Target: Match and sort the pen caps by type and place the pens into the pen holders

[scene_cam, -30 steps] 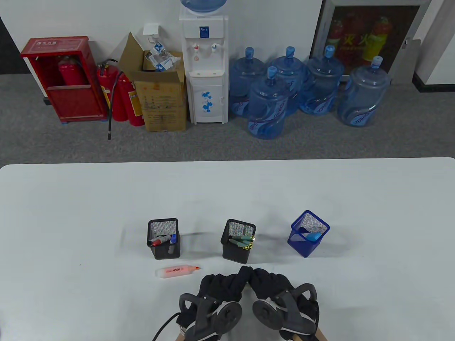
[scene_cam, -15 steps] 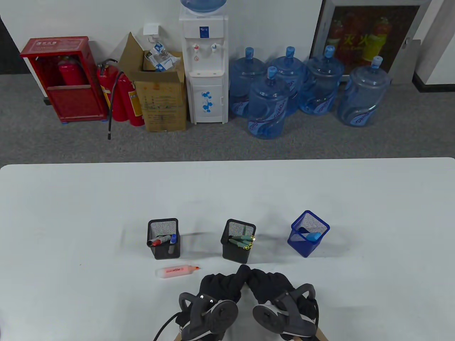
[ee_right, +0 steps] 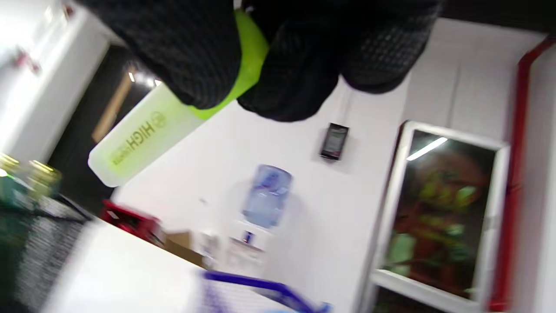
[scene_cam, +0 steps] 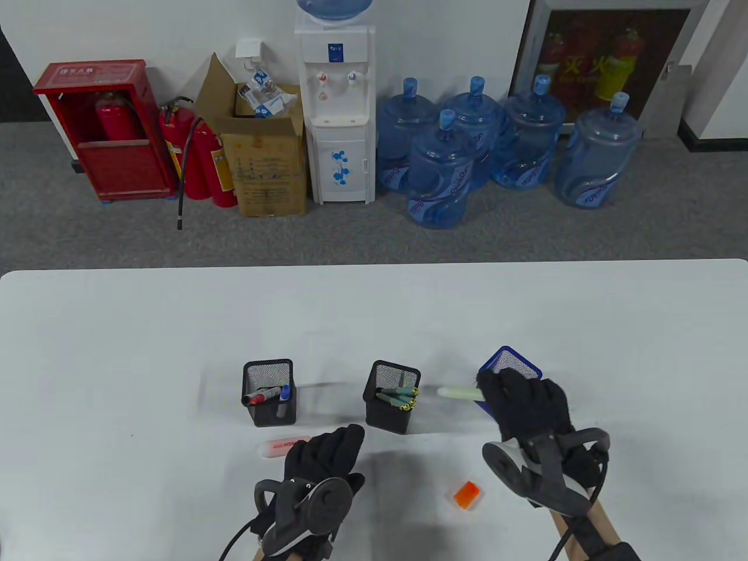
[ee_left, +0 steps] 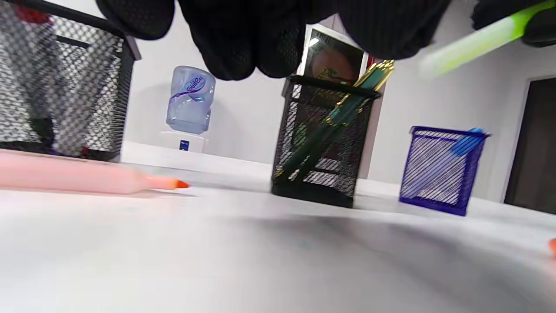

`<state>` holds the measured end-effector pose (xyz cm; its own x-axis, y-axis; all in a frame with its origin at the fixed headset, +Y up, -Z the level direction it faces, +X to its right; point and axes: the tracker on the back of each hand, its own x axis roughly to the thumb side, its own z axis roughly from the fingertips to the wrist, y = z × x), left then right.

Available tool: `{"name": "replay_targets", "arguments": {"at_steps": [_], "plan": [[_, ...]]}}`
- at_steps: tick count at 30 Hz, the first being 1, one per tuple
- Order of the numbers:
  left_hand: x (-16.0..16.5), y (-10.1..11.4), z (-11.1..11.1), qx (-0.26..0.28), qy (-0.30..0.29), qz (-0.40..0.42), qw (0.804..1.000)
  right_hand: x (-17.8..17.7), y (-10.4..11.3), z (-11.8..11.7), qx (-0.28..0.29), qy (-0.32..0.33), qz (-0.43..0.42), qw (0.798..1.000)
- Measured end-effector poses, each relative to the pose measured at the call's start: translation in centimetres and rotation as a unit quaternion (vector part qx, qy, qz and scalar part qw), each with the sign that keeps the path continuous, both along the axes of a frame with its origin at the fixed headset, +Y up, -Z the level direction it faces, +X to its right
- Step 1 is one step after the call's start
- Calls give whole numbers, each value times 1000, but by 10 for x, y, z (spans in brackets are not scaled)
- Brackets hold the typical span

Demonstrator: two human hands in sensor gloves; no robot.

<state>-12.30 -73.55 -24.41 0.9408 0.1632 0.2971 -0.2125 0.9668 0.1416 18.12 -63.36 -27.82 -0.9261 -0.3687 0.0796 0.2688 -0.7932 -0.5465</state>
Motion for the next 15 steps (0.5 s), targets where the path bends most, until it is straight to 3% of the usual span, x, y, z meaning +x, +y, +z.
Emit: {"name": "replay_targets", "arguments": {"at_steps": [5, 11, 15], "plan": [[0, -3, 0, -15, -4, -13, 1000, 11, -12, -23, -21, -72, 112, 991], [1, -3, 1, -6, -10, -10, 1000, -1, -42, -43, -31, -87, 219, 971], [-1, -2, 1, -8, -9, -9, 1000, -8, -55, -53, -56, -90, 229, 968]]}}
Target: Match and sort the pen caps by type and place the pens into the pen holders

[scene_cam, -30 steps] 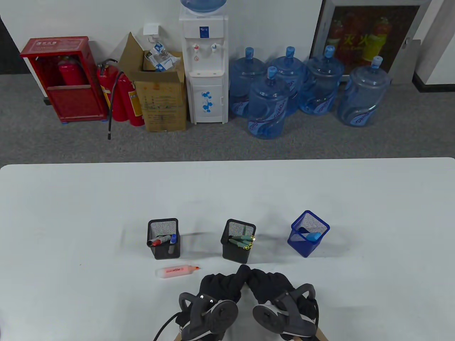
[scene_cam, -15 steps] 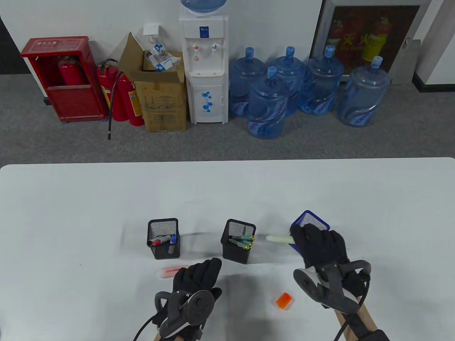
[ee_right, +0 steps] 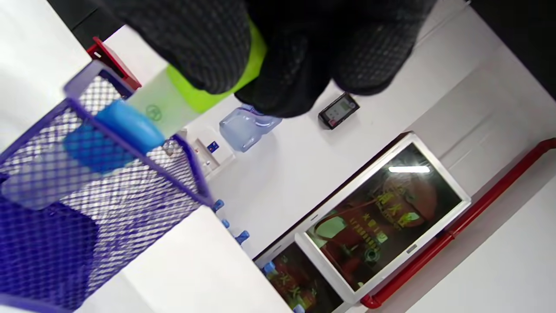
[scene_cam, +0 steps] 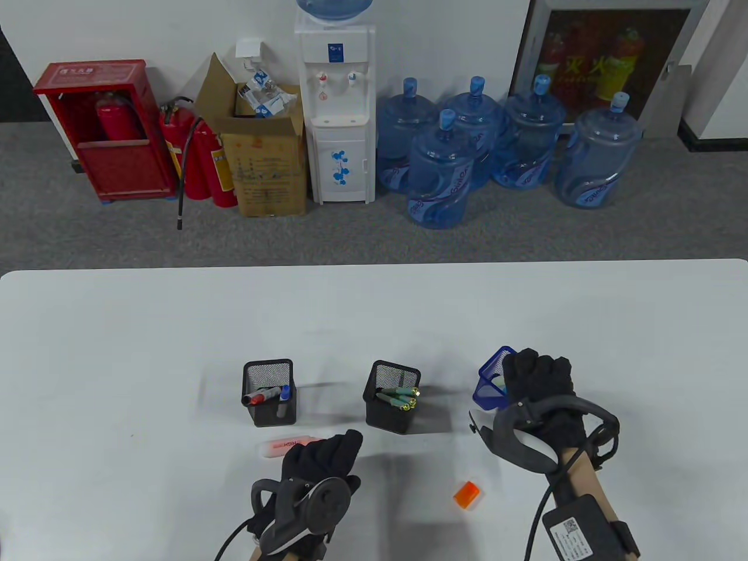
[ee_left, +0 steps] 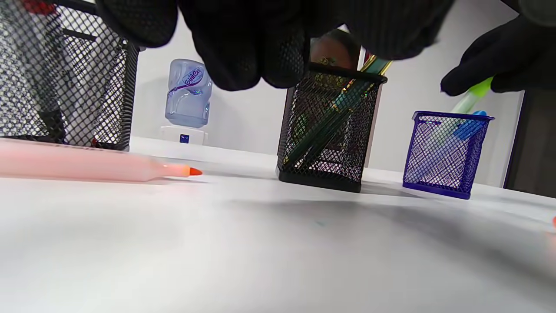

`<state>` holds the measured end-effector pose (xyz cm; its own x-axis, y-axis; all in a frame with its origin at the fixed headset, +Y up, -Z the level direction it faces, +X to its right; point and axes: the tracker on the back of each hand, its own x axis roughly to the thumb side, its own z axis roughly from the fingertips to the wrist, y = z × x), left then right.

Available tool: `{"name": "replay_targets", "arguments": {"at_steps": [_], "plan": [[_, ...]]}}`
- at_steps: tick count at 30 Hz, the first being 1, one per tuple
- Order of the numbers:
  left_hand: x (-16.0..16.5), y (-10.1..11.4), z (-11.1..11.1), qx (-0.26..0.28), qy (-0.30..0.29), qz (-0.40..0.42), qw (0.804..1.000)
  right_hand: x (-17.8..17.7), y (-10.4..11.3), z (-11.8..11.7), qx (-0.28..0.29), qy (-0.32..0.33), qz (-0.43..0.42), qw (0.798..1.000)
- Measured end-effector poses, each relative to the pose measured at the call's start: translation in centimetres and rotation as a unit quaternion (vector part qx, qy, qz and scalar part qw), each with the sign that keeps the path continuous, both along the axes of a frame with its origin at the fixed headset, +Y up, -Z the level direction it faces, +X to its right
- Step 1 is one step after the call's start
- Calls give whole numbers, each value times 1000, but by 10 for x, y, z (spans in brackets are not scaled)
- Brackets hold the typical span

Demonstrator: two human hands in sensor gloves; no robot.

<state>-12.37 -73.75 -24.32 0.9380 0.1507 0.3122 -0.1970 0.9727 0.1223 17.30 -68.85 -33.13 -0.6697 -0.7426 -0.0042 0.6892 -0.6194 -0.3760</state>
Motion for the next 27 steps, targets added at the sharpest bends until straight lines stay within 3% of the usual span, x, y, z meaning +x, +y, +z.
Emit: {"name": "replay_targets", "arguments": {"at_steps": [7, 18, 24, 27], "plan": [[-1, -1, -1, -8, -1, 2, 1000, -9, -12, -5, -39, 6, 17, 999], [1, -1, 0, -4, -12, 0, 1000, -1, 6, 1, -38, 15, -10, 999], [-1, 0, -2, -1, -6, -3, 1000, 3, 33, 33, 29, 61, -87, 994], [-3, 1, -2, 6, 0, -13, 1000, 3, 22, 53, 22, 99, -183, 978]]}}
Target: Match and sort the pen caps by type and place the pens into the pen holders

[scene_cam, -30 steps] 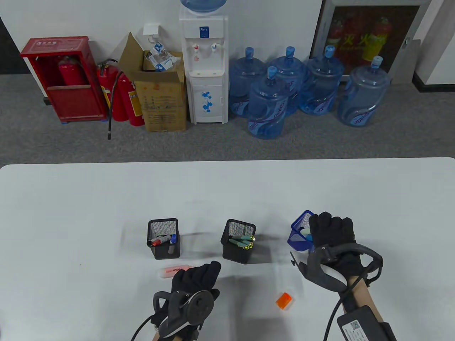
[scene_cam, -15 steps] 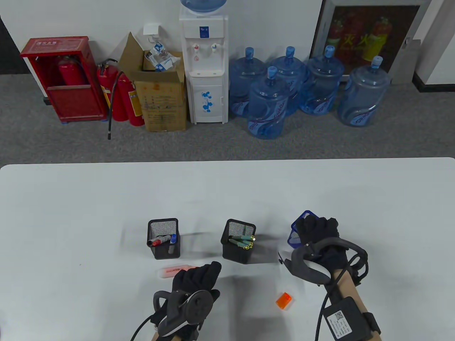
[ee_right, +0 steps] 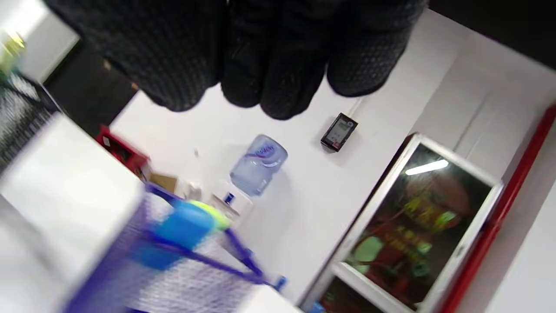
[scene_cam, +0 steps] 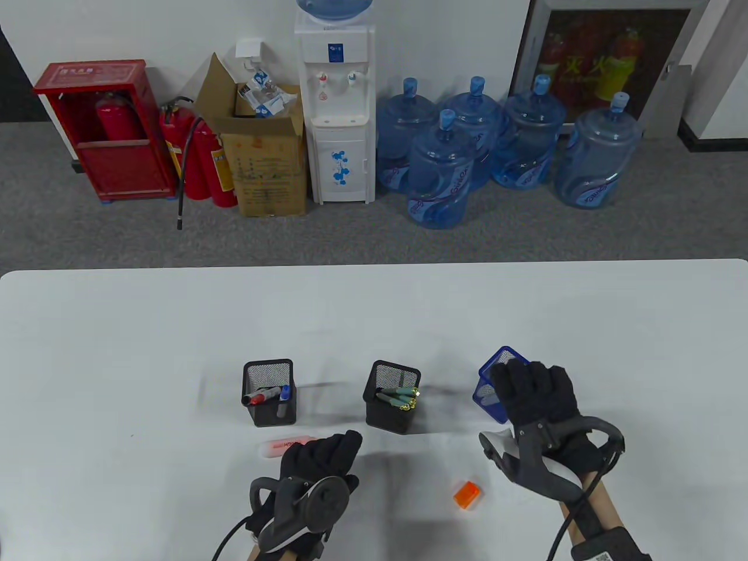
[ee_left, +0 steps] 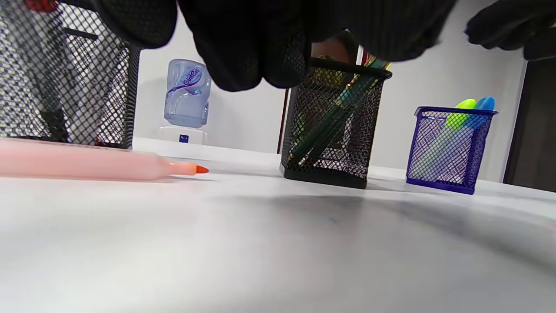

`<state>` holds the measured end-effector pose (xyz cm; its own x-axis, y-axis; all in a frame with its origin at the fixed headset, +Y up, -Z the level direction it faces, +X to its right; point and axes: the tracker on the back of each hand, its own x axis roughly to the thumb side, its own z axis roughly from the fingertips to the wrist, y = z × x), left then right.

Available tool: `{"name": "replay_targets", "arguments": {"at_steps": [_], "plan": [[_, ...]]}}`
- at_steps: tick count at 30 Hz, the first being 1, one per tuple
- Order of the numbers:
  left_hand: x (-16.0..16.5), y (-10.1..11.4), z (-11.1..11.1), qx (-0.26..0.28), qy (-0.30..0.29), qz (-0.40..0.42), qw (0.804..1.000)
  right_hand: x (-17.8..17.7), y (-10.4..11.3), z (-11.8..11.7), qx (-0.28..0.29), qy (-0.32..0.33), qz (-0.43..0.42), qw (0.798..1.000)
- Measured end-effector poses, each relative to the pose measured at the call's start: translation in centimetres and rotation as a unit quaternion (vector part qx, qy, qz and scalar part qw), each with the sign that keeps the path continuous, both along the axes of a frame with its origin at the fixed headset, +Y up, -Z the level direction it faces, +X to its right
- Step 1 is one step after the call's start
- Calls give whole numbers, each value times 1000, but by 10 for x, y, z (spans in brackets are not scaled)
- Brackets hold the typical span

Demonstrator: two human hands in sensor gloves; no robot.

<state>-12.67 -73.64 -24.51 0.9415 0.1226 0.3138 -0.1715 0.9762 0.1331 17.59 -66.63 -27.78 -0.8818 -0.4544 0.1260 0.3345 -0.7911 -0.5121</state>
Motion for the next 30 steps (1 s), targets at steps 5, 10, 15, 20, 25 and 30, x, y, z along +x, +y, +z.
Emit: {"name": "replay_targets", "arguments": {"at_steps": [5, 10, 15, 20, 25, 30], "plan": [[-16, 9, -3, 30, 28, -7, 999, 12, -44, 17, -38, 16, -86, 995], [-29, 11, -11, 16, 81, -55, 995, 29, -67, 17, -63, -5, -56, 996], [-32, 5, -28, -48, 143, -154, 976, 46, -68, 14, -81, -18, -112, 990], [-25, -5, -40, -50, 151, -286, 945, 49, -73, 12, -90, -21, -92, 991], [-26, -16, -48, -70, 161, -300, 937, 48, -74, 11, -90, -20, -92, 991], [-22, -22, -51, -80, 167, -312, 932, 49, -75, 10, -95, -24, -86, 991]]}}
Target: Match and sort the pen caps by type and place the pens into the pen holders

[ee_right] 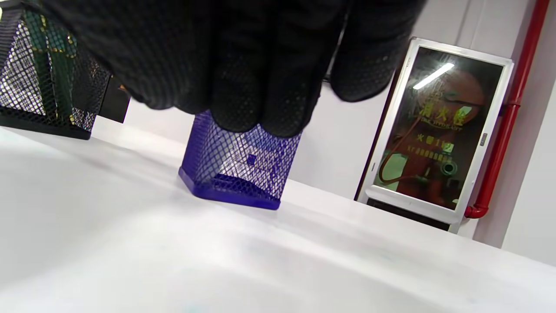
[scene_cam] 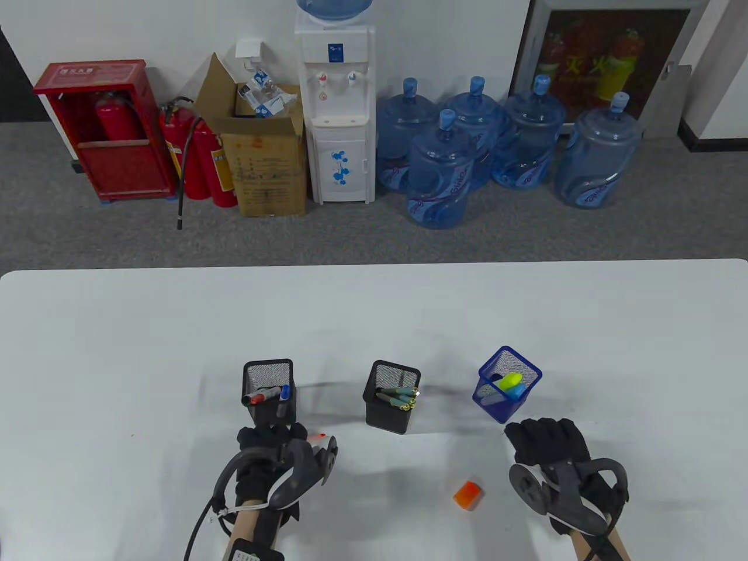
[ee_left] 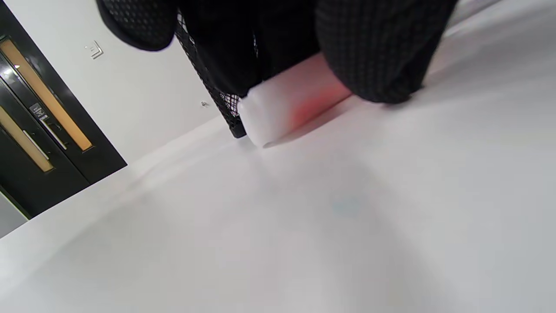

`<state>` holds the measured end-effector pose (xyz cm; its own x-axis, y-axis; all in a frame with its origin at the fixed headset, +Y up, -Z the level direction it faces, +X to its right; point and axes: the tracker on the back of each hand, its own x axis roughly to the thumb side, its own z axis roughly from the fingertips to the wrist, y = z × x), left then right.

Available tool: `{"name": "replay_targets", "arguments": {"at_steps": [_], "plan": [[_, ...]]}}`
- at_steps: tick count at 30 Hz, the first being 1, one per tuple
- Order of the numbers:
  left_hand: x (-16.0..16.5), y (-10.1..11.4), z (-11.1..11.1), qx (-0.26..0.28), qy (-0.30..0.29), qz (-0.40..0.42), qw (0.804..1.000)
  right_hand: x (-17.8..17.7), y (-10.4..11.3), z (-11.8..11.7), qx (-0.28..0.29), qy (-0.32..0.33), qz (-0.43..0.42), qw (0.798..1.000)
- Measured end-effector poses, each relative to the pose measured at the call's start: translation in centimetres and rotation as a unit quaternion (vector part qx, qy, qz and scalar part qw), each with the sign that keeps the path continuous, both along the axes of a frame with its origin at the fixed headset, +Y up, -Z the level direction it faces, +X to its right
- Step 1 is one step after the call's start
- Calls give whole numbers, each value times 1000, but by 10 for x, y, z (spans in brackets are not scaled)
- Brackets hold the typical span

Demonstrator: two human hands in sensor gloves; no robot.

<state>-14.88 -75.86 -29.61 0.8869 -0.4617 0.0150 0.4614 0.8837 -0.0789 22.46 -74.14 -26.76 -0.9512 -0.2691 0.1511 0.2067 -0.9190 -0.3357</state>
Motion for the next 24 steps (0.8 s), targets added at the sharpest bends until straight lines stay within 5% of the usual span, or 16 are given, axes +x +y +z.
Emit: {"name": "replay_targets", "arguments": {"at_steps": [11, 17, 20, 24], "plan": [[3, 6, 0, -6, 3, 15, 1000, -3, 1, 0, -4, 6, -2, 1000], [30, 33, 17, 14, -45, 170, 984, -6, 0, 0, -12, 9, 1, 1000], [44, 28, 26, 22, -61, 252, 966, -10, 0, 0, -14, 13, 1, 1000], [54, 20, 33, 57, -100, 206, 972, -13, 2, -1, -27, 17, -42, 999]]}}
